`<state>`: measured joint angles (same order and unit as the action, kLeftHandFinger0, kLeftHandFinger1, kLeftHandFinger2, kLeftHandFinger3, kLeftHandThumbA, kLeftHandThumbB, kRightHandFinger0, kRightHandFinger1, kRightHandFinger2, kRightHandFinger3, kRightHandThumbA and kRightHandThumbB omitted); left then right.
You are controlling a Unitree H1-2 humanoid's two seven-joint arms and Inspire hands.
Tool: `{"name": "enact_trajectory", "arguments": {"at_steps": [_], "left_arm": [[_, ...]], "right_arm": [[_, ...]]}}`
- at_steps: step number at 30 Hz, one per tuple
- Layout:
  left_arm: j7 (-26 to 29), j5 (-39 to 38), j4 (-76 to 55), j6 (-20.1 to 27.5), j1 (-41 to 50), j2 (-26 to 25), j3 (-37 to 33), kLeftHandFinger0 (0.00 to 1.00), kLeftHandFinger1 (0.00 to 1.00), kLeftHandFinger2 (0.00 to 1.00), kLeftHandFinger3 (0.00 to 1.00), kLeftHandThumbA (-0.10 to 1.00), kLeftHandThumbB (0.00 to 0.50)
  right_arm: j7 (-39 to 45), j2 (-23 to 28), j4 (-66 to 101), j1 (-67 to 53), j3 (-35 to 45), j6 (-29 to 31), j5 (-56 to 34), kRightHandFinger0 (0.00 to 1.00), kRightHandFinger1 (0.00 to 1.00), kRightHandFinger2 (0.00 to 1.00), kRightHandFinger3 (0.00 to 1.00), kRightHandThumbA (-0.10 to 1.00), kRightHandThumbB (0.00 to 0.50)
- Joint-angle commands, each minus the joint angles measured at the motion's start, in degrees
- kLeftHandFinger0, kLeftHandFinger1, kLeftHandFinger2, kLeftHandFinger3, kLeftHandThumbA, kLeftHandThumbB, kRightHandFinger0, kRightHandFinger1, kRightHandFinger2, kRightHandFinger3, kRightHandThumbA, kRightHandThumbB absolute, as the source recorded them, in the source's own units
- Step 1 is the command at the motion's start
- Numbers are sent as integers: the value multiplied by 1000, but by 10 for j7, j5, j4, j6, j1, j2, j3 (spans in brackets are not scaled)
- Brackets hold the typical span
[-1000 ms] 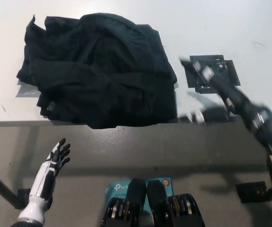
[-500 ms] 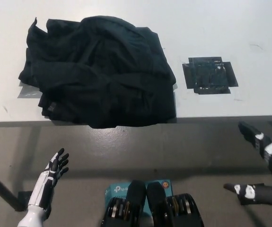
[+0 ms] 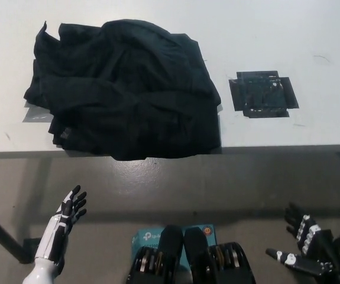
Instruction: The robot grabs the right edges of the black jacket on the table, and folds it in half
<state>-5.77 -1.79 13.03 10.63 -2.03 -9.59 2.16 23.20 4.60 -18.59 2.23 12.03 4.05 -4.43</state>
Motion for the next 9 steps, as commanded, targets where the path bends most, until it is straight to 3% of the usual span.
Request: {"name": "enact_trajectory", "arguments": {"at_steps": [1, 9], "left_arm": [[-9, -4, 0, 29, 7, -7, -1, 1000, 1000, 1000, 1000, 1000, 164], [-5, -11, 15, 34, 11, -4, 5, 1000, 1000, 1000, 1000, 1000, 154]], "right_arm": [[-18, 12, -19, 9, -7, 71, -12, 1000, 1000, 1000, 1000, 1000, 148], [-17, 21, -53, 17, -12, 100, -29, 1000, 1000, 1000, 1000, 1000, 135]]}}
